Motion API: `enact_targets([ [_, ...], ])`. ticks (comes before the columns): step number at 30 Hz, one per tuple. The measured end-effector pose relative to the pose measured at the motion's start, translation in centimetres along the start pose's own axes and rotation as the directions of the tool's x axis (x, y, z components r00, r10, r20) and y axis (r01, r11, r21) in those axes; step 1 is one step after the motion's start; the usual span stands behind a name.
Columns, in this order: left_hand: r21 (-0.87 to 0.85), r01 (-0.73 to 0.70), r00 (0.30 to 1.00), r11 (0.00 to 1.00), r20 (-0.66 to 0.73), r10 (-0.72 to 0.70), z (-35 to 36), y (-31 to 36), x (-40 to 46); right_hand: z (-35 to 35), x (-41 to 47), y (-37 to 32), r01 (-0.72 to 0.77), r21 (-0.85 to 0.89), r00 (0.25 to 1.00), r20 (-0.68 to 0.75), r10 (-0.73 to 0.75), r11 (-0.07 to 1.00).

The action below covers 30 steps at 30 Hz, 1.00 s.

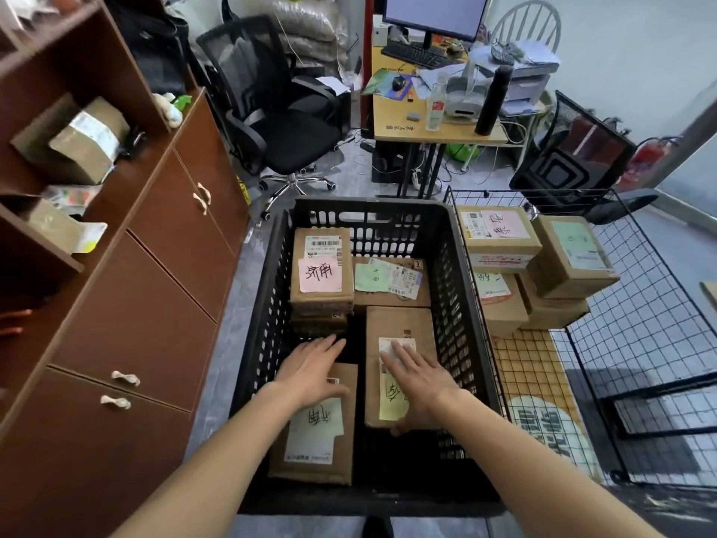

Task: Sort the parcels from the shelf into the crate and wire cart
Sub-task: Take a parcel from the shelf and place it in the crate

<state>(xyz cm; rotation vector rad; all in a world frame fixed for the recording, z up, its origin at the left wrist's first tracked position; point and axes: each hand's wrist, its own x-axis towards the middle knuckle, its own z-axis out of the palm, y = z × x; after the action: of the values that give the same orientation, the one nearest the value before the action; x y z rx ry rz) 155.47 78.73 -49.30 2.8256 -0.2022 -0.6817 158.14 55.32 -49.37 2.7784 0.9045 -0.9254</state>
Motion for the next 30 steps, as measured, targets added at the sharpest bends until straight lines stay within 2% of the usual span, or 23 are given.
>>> enact_targets([
  [6,0.12,-0.028,0.999,0.992,-0.02,0.031,-1.8,-0.5,-4.1,-1.2,-0.5,-4.0,0.057,0.095,0.996,-0.076,-0.049,0.994],
  [10,0.192,-0.027,0.994,0.981,0.108,0.006,-0.7,0.0,-5.6,-1.3,-0.6,-6.1,0.057,0.133,0.994,-0.105,-0.043,0.99],
  [15,0.311,-0.012,0.975,0.95,0.216,-0.058,0.9,-0.3,-5.7,0.6,0.5,-7.6,0.058,0.139,0.998,-0.038,-0.053,0.989],
  [22,0.323,-0.007,0.982,0.946,0.179,-0.054,1.7,-0.9,-4.3,1.4,2.7,-7.3,0.067,0.159,0.997,-0.045,-0.061,0.985],
  [30,0.279,0.05,0.99,0.959,0.11,-0.083,-0.3,-1.5,-0.9,-0.9,4.9,-4.6,0.098,0.147,0.985,-0.155,-0.075,0.984],
])
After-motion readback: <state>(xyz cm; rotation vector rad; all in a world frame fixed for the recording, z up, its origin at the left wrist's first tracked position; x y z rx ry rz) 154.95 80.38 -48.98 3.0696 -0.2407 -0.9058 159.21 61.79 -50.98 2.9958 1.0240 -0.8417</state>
